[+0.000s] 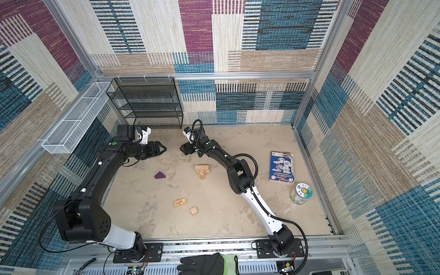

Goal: Build the wood block tower
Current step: 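Move the open right gripper over the text-printed block while the left arm draws back, then lower the right gripper and close it on the text-printed block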

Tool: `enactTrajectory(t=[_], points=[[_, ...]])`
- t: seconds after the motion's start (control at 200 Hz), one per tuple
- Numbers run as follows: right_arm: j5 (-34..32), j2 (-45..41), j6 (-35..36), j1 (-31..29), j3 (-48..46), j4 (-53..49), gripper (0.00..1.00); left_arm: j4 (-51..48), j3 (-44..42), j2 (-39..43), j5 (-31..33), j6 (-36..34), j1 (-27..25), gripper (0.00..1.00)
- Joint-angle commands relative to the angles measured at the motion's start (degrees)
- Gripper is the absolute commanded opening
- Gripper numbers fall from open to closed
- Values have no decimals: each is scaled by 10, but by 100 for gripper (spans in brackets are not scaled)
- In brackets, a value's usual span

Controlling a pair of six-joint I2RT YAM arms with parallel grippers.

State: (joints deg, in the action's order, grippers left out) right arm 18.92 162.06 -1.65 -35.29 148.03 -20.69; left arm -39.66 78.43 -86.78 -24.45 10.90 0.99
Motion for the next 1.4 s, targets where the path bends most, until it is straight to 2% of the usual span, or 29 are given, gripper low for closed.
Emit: enactTrajectory(t=[0.0,0.165,0.601,1.187,1.397], points=[[-1,9,-18,0,5,-7,87,5,1,-1,-16,14,1,75],[-12,9,-2,0,14,-38,84,5,0,-2,-15,14,1,75],[-55,-41,95,0,-4,-163,75,4,1,-6,-20,16,2,74],[-101,-74,127,-4,-36,-168,40,5,1,-7,-21,17,2,73],[-128,-67,148,-12,-38,-172,40,5,1,-4,-22,17,3,73]])
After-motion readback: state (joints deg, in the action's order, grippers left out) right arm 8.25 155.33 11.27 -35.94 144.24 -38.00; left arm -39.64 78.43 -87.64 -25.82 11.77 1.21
